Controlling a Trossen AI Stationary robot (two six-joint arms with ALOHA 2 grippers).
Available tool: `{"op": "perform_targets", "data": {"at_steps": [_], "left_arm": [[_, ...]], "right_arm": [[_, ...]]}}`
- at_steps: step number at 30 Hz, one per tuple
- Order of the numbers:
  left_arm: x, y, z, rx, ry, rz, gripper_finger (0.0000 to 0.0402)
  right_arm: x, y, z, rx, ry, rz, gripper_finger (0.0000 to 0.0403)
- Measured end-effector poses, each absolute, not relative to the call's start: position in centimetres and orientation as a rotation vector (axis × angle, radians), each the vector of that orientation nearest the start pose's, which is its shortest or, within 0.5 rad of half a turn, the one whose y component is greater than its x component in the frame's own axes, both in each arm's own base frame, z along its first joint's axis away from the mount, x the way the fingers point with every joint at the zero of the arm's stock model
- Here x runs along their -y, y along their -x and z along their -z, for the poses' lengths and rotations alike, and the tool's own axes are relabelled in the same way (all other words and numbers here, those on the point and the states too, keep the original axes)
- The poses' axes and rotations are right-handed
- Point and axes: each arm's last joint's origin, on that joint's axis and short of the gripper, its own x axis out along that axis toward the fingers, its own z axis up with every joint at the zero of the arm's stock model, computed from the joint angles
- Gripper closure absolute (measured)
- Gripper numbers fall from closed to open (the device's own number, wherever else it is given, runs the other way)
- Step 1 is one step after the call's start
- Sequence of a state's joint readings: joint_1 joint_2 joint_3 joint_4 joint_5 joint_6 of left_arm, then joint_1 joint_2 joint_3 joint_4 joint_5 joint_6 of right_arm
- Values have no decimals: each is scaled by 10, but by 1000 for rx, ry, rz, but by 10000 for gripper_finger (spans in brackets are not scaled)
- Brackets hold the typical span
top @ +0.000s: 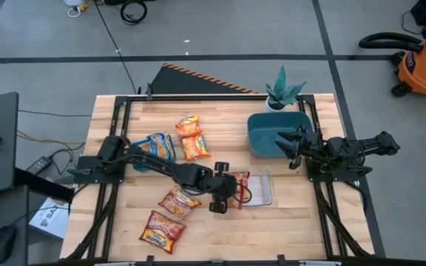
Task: Sort Maruchan noodles
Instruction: Put the red noodle pack into the transparent bin
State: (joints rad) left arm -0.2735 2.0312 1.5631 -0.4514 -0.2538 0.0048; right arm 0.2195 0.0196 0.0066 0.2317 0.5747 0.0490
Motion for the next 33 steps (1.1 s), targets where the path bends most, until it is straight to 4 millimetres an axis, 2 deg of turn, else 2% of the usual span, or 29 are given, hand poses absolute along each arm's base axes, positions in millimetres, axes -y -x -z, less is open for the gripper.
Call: {"op": "perform_targets", "data": {"at_steps": [4,8,15,19,25,28,33], "left_arm": [[105,-425,-202,-940,-229,19,240],[103,-419,-210,-960,-226,16,240],[112,-398,-253,-893,-211,40,240],[121,-378,-269,-941,-141,61,240],[143,-352,-258,-1165,-26,77,240],[159,-341,-249,-1256,-33,69,240],[186,-326,-247,-1266,-53,90,240]], "right_arm": [[-5,-93,-185,212,-134,348,204],[-5,-93,-186,217,-135,348,204],[-5,-93,-187,226,-140,348,204],[-5,-92,-187,230,-141,348,204],[-5,-92,-187,232,-142,348,204],[-4,-92,-187,232,-142,348,204],[-4,-92,-187,232,-142,348,204]]}}
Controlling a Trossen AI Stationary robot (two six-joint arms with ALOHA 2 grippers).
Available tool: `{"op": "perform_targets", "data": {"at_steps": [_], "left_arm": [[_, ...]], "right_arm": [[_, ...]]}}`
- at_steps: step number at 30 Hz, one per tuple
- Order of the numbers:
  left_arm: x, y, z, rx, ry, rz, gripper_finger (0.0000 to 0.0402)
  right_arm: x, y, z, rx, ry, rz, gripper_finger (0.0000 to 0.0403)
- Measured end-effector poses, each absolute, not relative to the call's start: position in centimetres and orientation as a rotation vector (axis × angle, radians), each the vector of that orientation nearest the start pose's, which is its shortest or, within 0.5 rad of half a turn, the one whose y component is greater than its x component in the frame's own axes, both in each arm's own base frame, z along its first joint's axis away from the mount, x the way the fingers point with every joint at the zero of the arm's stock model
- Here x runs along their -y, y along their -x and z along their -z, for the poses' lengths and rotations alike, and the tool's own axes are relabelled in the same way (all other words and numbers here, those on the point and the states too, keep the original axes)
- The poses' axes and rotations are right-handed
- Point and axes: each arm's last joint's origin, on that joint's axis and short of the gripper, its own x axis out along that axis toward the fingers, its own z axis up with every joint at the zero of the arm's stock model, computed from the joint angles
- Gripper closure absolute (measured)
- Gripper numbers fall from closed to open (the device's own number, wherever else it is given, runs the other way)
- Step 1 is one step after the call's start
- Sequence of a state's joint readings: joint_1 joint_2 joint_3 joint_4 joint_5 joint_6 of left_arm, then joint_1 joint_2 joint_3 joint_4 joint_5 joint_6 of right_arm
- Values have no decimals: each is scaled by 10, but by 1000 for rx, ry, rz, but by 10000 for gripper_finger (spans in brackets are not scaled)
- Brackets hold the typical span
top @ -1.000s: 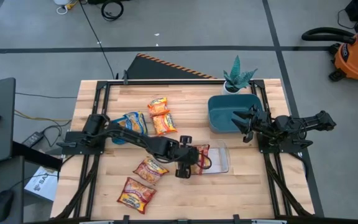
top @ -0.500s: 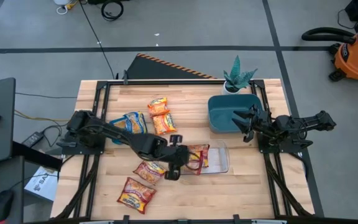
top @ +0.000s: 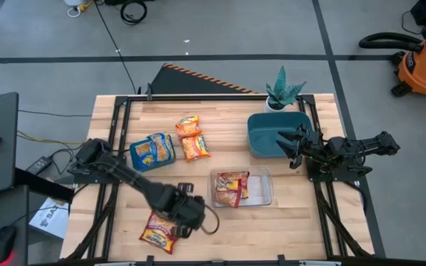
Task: Sort Maruchan noodles
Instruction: Put the red noodle pack into the transparent bin
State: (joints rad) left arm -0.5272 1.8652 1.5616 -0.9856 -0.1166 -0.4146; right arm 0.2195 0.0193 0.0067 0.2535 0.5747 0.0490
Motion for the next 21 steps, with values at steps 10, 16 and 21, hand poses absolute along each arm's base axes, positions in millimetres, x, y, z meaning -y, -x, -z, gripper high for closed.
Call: {"op": "perform_targets", "data": {"at_steps": [10,16,21], "left_arm": [[234,-293,-249,-1103,-275,-8,240],[253,-276,-241,-1046,-335,-30,240],[254,-263,-209,-1061,-374,-35,240]], "right_arm": [[-4,-92,-188,233,-143,348,204],[-4,-92,-187,233,-142,348,204],[-4,-92,-188,233,-143,348,204]]}}
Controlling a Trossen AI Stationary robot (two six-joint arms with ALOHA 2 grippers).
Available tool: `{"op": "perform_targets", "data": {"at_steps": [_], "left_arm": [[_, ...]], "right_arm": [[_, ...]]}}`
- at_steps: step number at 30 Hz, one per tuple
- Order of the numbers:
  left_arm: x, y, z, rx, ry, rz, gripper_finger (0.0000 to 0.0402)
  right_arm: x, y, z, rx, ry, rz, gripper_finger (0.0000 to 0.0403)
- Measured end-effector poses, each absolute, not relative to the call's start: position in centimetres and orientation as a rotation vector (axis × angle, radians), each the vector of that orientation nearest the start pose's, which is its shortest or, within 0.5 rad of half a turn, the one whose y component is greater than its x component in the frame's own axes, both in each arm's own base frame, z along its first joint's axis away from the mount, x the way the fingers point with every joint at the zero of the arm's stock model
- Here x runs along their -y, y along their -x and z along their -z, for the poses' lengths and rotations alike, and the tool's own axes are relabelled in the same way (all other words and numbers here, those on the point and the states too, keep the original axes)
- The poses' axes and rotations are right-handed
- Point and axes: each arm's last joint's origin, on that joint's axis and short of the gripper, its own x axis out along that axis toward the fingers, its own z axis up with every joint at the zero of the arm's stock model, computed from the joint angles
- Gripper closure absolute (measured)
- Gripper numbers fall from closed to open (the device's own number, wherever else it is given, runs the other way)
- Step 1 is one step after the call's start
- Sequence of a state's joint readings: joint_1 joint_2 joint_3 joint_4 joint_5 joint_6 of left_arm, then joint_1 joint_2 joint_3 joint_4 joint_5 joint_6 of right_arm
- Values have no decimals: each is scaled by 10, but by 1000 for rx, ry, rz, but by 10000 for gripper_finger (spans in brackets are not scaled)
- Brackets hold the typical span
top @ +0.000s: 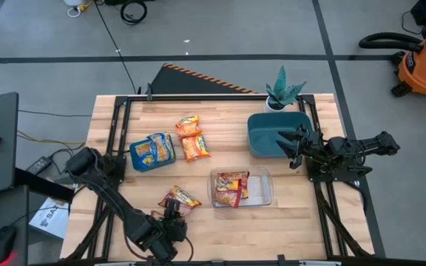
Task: Sort Maruchan noodles
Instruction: Put the red noodle pack into the transparent bin
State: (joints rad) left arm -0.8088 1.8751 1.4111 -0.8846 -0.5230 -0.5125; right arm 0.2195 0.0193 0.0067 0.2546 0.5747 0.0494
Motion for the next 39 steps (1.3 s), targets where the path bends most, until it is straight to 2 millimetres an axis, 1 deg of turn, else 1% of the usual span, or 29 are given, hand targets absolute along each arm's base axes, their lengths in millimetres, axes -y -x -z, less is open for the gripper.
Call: {"op": "perform_targets", "data": {"at_steps": [4,7,12,19,26,28,34,39], "left_arm": [[253,-258,-189,-1056,-423,1,240],[251,-256,-176,-1045,-549,87,240],[250,-256,-164,-1000,-740,221,240],[242,-261,-158,-990,-878,235,240],[237,-263,-157,-1014,-928,274,240],[236,-264,-155,-1025,-950,287,240],[235,-268,-142,-1045,-1099,368,240],[231,-271,-140,-1050,-1143,354,240]], "right_arm": [[-4,-92,-187,233,-142,349,204],[-4,-92,-188,233,-143,348,204],[-4,-92,-187,232,-142,348,204],[-4,-92,-187,232,-142,348,204],[-4,-92,-188,234,-143,348,204],[-4,-92,-188,234,-143,348,204],[-4,-92,-188,236,-143,348,204],[-4,-92,-188,236,-143,348,204]]}}
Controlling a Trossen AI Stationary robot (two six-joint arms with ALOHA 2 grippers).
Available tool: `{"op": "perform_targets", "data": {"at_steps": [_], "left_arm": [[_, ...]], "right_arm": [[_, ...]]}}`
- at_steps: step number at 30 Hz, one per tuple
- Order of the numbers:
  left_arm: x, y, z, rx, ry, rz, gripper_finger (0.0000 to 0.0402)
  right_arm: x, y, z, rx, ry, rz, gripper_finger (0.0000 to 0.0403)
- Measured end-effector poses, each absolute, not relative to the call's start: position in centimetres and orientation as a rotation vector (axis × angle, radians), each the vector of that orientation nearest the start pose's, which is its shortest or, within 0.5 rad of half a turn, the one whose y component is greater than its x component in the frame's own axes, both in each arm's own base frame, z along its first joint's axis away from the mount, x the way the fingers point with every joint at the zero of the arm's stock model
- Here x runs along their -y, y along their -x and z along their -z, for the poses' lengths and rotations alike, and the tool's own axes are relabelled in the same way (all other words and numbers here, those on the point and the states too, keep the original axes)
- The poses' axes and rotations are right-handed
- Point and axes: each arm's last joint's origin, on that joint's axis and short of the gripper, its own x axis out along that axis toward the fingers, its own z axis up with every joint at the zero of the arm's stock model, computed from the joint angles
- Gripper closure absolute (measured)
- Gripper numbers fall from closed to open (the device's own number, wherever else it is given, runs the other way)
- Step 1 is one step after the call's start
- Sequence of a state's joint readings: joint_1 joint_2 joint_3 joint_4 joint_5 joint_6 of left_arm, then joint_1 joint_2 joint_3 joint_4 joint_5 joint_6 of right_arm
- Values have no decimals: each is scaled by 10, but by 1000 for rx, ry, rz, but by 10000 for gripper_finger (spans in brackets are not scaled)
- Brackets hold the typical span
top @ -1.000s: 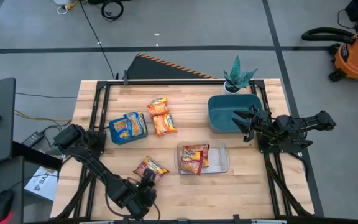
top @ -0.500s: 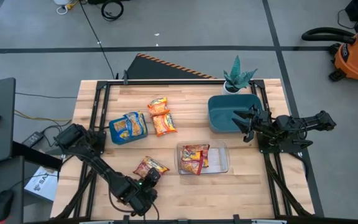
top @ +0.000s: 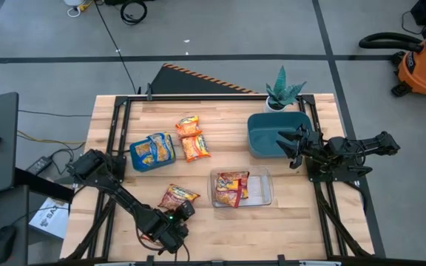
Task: Sort Maruchan noodles
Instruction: Put the red noodle pack into the transparent bin
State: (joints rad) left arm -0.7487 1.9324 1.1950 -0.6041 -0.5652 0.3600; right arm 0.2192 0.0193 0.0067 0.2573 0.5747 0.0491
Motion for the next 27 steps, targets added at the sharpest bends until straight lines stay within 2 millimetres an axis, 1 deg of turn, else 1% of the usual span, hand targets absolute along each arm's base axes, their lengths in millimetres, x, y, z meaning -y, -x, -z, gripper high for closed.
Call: {"op": "perform_targets", "data": {"at_steps": [4,7,14,20,23,27], "left_arm": [[230,-272,-141,-1046,-1173,351,242],[227,-274,-141,-1052,-1161,340,256],[226,-276,-141,-1057,-1124,310,322],[226,-276,-142,-1067,-1020,243,388],[223,-276,-153,-1055,-1001,210,393],[216,-275,-186,-981,-961,120,393]], "right_arm": [[-4,-92,-188,235,-144,348,204],[-4,-92,-188,236,-143,348,204],[-4,-92,-188,236,-144,348,204],[-4,-92,-188,236,-143,348,204],[-4,-92,-188,236,-144,348,204],[-4,-92,-188,236,-143,348,204]]}}
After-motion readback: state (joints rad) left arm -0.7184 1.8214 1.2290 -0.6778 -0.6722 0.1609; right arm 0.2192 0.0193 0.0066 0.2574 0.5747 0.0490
